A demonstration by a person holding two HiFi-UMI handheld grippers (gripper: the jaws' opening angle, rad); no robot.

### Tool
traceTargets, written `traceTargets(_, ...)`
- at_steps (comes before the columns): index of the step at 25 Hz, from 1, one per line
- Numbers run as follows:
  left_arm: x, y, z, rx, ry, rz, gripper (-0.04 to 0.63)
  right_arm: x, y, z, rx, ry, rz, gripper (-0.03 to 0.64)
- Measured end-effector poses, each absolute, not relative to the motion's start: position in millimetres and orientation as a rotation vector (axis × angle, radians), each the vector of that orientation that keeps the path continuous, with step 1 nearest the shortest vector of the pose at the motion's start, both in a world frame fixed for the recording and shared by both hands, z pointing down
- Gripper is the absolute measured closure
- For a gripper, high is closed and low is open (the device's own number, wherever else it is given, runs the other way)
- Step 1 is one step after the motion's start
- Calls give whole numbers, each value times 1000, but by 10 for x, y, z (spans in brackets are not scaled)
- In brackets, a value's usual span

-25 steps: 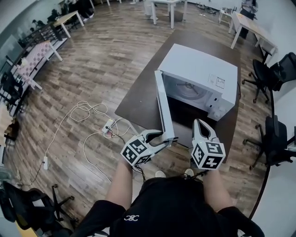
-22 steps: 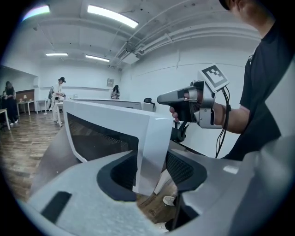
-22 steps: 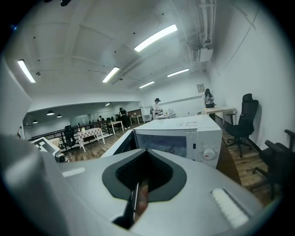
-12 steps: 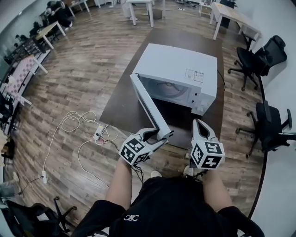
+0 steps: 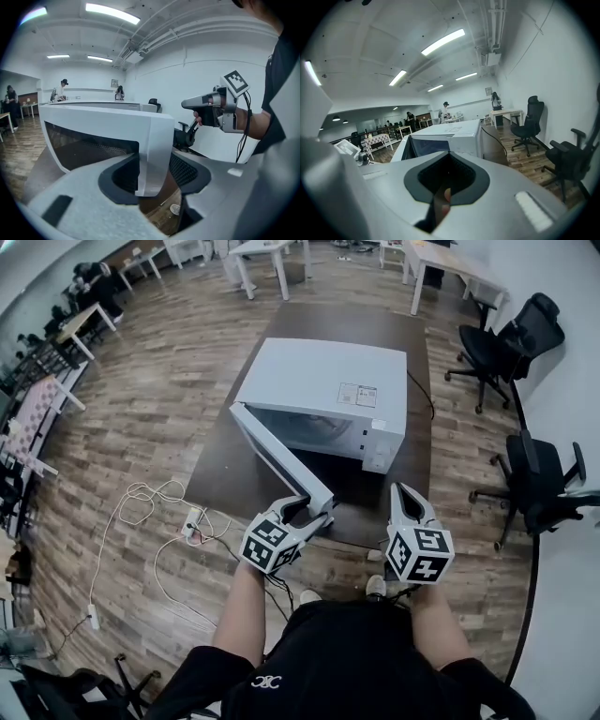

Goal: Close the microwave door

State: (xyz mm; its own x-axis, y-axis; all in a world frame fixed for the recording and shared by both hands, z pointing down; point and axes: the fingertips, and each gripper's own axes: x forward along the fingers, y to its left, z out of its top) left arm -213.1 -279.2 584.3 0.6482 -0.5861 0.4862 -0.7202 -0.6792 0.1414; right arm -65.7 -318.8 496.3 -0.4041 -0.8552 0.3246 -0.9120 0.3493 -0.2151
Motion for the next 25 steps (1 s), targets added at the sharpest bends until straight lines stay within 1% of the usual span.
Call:
traceTargets(13,-1717,-3304,5843,2501,-1145,638,389,140,-3320,4913,1701,-2429,566,609)
traceTargets(15,-1662,-3396,5840,2494,-1163,643,408,228,-3338,4917,1707,-2429,572,609)
traceTargets(25,-1470,-3826,5845,2424,-1260,618,406,720,-3524,4941,1776,-2407,597,609)
